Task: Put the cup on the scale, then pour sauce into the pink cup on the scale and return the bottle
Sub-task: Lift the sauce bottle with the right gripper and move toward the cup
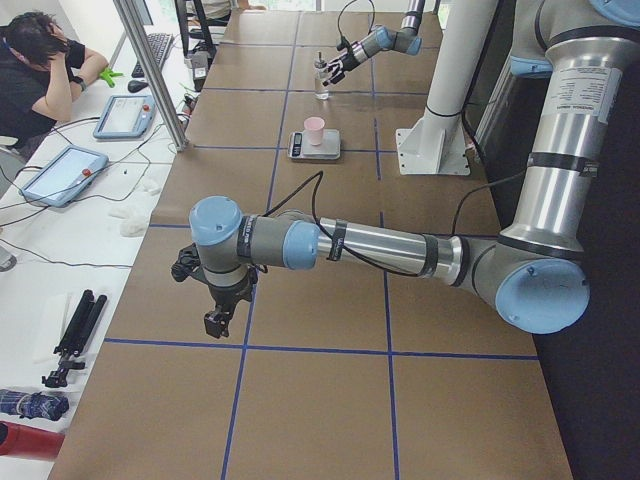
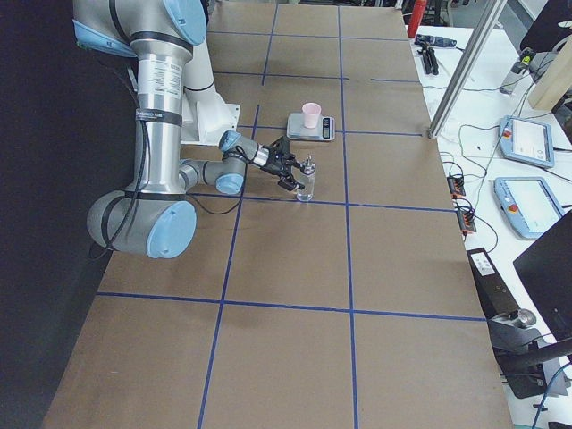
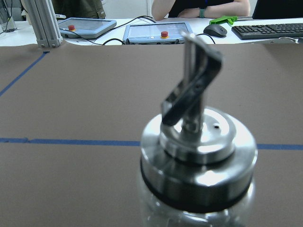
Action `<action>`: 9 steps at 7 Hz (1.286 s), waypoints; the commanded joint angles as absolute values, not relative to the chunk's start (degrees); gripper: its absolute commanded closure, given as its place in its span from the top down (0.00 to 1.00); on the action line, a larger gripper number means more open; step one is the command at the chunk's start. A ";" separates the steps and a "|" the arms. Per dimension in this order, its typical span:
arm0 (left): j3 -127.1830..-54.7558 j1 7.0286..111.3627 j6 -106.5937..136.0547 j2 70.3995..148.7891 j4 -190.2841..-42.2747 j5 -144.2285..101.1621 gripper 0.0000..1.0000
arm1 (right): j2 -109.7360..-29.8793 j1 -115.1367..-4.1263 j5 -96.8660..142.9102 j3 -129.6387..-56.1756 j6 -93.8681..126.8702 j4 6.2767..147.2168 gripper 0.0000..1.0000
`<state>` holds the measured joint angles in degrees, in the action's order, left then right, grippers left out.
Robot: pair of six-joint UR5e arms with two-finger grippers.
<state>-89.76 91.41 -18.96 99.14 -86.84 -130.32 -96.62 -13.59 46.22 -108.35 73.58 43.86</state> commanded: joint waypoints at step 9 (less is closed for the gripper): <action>-90.00 91.41 -18.98 98.79 -86.84 -130.34 1.00 | -95.89 -13.71 40.54 -106.96 73.75 41.84 0.00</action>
<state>-90.04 91.41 -18.95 98.82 -86.84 -130.35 -95.89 -13.73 42.21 -106.80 74.30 41.98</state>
